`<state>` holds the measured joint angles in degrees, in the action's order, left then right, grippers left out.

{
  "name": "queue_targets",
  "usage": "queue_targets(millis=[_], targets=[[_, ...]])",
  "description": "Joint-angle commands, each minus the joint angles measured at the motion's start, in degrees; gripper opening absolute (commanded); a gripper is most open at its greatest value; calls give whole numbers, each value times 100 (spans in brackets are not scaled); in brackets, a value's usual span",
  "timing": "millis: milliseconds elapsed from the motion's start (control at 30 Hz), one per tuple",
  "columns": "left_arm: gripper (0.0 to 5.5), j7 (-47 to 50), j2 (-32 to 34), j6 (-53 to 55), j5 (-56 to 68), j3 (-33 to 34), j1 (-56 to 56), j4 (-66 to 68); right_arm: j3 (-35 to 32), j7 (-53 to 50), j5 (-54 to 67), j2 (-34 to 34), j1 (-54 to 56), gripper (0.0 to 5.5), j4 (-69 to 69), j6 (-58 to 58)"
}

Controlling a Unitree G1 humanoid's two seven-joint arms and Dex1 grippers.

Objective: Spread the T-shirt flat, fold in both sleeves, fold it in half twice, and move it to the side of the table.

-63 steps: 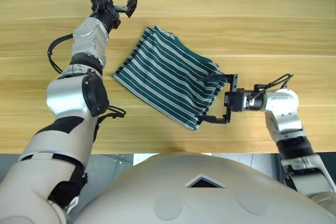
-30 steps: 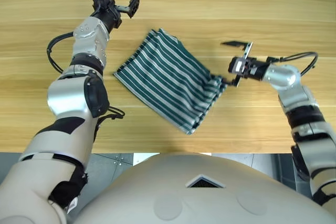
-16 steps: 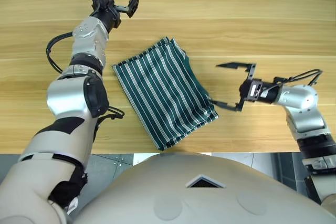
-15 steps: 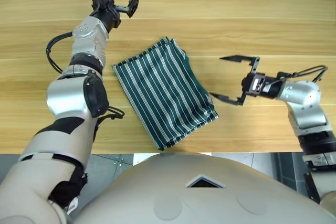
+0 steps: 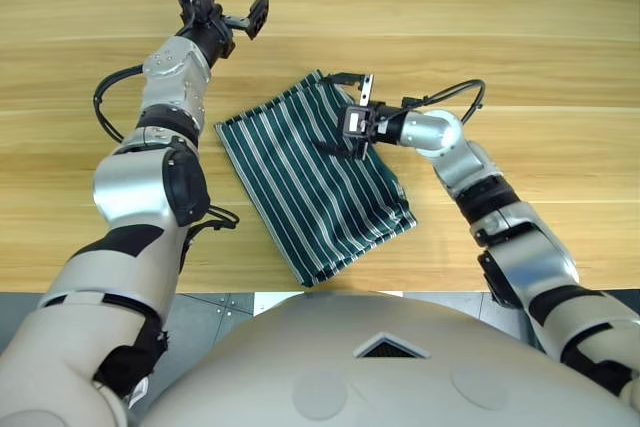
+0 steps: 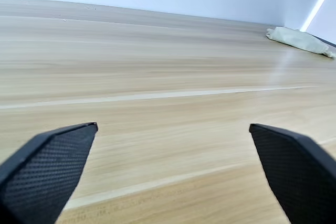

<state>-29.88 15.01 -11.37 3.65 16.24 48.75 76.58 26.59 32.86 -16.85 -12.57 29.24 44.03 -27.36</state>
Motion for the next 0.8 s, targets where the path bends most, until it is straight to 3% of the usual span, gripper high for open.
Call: queue_targets(millis=[33,133,300,567,800], targets=[[538,-18,-63,-60,-30,-36,-40,-12,80,-1190,-602,126,595,540,1667,135],[538,-25,-76,-73,-29,-38,-51,-18,128,-1942,-827,43,723,540,2410,301],[538,-63,-80,-116,-27,-43,-64,-28,-92,-2214,-687,-252,645,540,2685,162],[538,-229,-54,-253,-62,-108,-107,-71,-203,-787,-165,-658,-47,540,1589,-978],[538,-504,-82,-551,-234,-391,-253,-121,-555,-13,489,-1001,-539,540,190,-783]])
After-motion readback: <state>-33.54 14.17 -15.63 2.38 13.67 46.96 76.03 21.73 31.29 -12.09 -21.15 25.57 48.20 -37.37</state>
